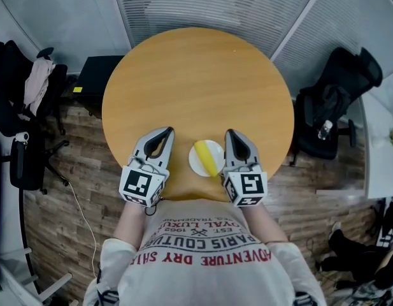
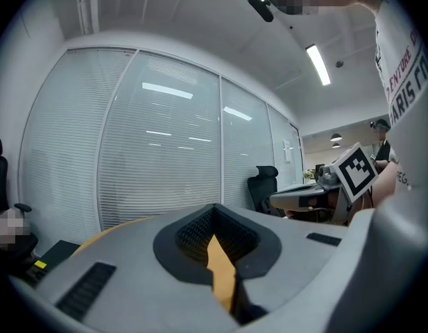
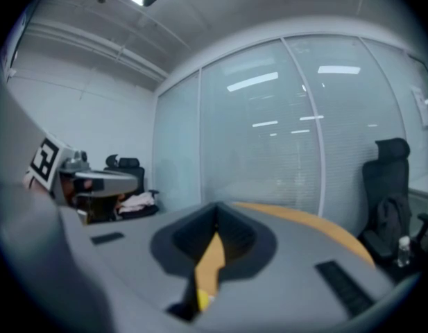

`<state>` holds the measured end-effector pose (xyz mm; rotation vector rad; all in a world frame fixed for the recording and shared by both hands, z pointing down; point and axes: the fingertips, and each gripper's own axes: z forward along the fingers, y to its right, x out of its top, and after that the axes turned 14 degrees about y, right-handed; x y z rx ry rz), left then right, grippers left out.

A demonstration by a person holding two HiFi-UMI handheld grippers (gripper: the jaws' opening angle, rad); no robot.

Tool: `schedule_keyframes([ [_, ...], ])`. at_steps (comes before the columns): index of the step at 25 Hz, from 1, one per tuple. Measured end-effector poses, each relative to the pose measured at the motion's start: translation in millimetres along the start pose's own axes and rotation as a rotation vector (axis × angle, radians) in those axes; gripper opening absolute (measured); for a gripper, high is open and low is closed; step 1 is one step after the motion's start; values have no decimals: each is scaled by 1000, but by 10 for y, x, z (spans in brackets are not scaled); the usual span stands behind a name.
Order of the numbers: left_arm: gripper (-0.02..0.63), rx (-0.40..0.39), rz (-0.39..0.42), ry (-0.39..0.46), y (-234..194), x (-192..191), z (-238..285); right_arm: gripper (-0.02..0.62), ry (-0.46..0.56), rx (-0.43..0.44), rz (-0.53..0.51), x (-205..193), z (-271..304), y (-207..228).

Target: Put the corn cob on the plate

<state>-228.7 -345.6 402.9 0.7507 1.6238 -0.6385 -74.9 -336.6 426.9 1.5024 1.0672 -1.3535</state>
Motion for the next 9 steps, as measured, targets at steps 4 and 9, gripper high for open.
schedule_keyframes([
  [4, 32, -5, 1, 1, 16, 13, -1, 29, 14, 11, 3, 23, -4, -28],
  [9, 32, -10, 4, 2, 43, 10, 10, 29, 11, 26, 6, 11, -9, -48],
])
